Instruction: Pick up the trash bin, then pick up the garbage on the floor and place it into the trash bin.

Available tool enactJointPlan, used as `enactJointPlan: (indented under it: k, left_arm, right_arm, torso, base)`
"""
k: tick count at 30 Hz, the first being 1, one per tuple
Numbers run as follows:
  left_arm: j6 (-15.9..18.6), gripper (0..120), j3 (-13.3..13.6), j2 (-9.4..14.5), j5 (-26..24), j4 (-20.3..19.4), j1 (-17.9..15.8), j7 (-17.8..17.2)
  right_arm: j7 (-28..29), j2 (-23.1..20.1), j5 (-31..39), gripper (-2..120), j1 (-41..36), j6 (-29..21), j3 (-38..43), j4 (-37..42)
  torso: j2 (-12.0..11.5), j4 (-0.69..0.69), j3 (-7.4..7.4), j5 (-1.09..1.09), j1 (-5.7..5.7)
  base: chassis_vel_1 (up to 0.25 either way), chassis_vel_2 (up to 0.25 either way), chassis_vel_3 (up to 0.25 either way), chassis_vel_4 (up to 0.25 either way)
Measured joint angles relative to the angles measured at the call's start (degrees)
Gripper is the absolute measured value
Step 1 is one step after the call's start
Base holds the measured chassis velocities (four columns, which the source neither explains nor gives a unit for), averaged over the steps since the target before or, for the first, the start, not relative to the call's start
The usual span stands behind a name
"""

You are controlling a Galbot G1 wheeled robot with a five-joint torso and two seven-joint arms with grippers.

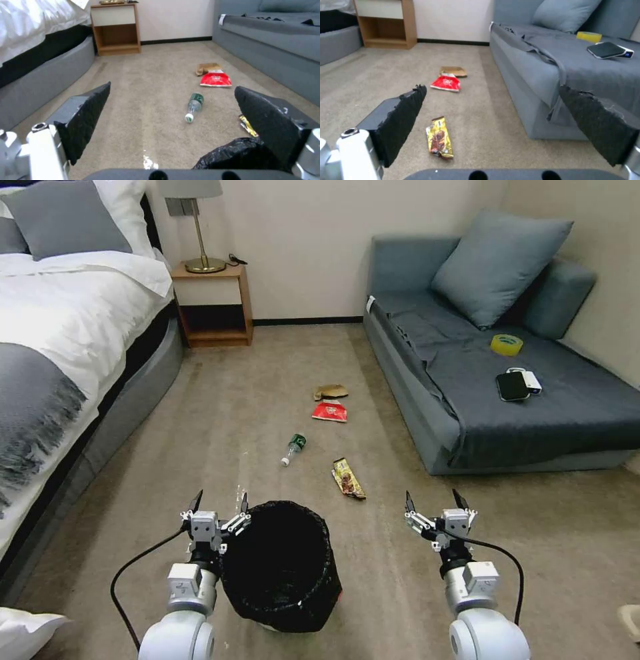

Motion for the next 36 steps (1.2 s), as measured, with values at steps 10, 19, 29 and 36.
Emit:
enactJointPlan:
  k: [10,19,29,36]
  left_arm:
    - [0.0,100,0.0,0.0,0.0,0.0,0.0,0.0]
    - [0.0,100,0.0,0.0,0.0,0.0,0.0,0.0]
    - [0.0,100,0.0,0.0,0.0,0.0,0.0,0.0]
    - [1.3,100,0.3,0.2,-2.5,-4.8,3.7,-6.2]
  right_arm:
    - [0.0,0.0,0.0,100,0.0,0.0,0.0,0.0]
    - [0.0,0.0,0.0,100,0.0,0.0,0.0,0.0]
    - [0.0,0.0,0.0,100,0.0,0.0,0.0,0.0]
    - [1.7,4.9,-3.5,100,-4.9,-2.6,-3.2,4.9]
  torso:
    - [0.0,0.0,0.0,0.0,0.0]
    - [0.0,0.0,0.0,0.0,0.0]
    - [0.0,0.0,0.0,0.0,0.0]
    - [0.0,-0.02,0.0,0.01,0.0]
  base:
    - [0.0,0.0,0.0,0.0]
    - [0.0,0.0,0.0,0.0]
    - [0.0,0.0,0.0,0.0]
    - [0.0,0.0,0.0,0.0]
